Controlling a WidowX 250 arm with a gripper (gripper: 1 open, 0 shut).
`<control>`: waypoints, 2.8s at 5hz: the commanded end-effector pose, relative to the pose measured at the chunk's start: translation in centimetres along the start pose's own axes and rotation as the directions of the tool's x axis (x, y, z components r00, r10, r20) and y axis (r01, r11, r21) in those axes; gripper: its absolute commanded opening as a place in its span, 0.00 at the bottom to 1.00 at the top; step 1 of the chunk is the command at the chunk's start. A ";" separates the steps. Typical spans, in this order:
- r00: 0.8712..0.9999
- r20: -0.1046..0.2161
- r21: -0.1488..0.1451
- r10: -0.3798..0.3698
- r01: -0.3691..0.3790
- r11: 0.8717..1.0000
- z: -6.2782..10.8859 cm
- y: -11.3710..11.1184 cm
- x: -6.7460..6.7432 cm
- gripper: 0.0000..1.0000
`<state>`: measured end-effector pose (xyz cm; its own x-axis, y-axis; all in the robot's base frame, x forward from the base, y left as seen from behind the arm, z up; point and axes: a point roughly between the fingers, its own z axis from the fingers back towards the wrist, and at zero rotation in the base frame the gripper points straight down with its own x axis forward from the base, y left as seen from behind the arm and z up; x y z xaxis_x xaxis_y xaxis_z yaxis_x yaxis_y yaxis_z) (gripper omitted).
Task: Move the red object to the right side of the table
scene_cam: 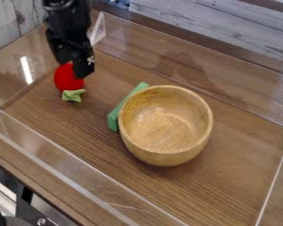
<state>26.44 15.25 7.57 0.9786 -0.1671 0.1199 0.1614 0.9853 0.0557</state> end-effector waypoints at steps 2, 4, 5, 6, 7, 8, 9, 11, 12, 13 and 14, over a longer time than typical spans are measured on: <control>0.996 0.024 0.034 0.082 -0.082 0.996 0.0 3.5 0.8 1.00; 0.995 0.012 -0.001 0.095 -0.095 0.996 -1.2 6.2 2.0 1.00; 0.997 0.006 -0.026 0.082 -0.082 0.996 -1.9 7.0 2.8 1.00; 0.991 -0.005 -0.043 0.131 -0.131 0.990 -2.5 7.3 3.4 1.00; 0.984 -0.019 -0.055 0.175 -0.175 0.983 -3.1 7.2 4.0 1.00; 0.982 -0.033 -0.062 0.187 -0.188 0.980 -3.9 6.7 3.4 1.00; 0.979 -0.048 -0.070 0.199 -0.202 0.977 -4.7 6.3 2.8 1.00; 0.987 -0.072 -0.107 0.143 -0.150 0.983 -4.2 6.6 1.9 1.00; 0.995 -0.081 -0.137 0.061 -0.072 0.988 -4.2 7.0 2.1 1.00; 0.996 -0.084 -0.174 -0.016 0.002 0.985 -4.1 7.1 2.2 1.00; 0.996 -0.085 -0.189 0.009 -0.025 0.982 -4.8 6.7 2.0 1.00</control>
<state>30.30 20.93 2.44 0.9854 -0.1688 0.0201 0.1699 0.9729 -0.1566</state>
